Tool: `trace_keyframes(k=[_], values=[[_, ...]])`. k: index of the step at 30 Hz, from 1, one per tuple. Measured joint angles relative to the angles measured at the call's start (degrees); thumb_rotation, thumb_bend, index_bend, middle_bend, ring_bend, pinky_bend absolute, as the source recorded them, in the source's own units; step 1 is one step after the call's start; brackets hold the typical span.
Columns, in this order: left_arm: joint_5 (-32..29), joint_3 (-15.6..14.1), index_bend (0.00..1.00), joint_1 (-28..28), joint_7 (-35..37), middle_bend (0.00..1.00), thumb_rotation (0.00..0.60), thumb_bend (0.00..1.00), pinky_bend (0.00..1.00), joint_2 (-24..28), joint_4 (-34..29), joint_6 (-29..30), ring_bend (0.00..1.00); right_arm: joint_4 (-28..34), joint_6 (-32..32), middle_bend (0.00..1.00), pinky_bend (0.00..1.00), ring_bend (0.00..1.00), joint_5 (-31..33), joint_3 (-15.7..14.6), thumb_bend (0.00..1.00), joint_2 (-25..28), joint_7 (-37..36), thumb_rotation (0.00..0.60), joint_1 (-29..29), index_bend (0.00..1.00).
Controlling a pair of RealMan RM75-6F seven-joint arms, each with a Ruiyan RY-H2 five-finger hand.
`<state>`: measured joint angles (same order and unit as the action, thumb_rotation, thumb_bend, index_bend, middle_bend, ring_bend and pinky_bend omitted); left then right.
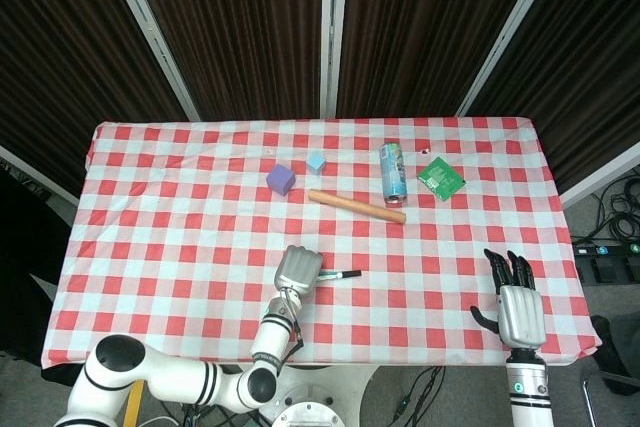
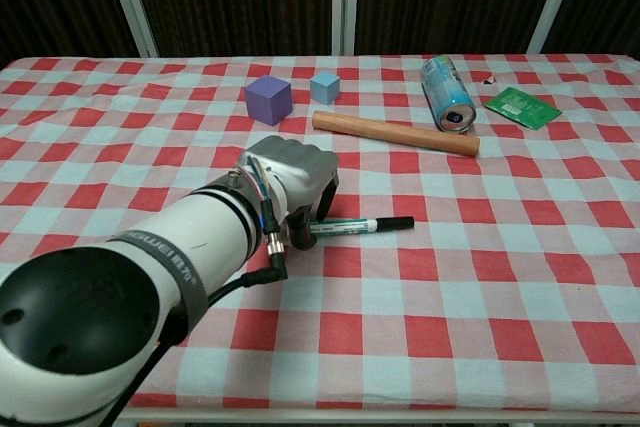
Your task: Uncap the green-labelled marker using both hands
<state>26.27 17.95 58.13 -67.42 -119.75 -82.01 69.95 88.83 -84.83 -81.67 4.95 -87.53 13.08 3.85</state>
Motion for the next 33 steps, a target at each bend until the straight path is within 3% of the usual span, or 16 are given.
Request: trace_keyframes(k=[14,22,33], values=[[3.18,-0.8,0.53,-0.47,3.16,0.58,0.6,0.38,0.55,-0.19,1.13,0.45,0.5,0.37,-0.07,0.15,0.0,0.0,0.14,0.01,0.05,0.17,0.33,0.6,0.15,0.1],[7.26,-1.07,0.55,-1.45,6.36,0.6,0.6,0.39,0.56,1.83,-2.54,0.72,0.52,1.31,0.06,0.15,0.0,0.0,-0.36,0.57,0.05,0.59,1.68,0.6,1.02,0.1],[9.21,0.62,0.55,-0.59,7.12,0.6,0.6,0.39,0.57,4.57,-8.61,1.06,0.53,2.34,4.13,0.29,0.05,0.01,-1.47,4.94,0.06,1.4,5.87,0.6,7.7,0.28]])
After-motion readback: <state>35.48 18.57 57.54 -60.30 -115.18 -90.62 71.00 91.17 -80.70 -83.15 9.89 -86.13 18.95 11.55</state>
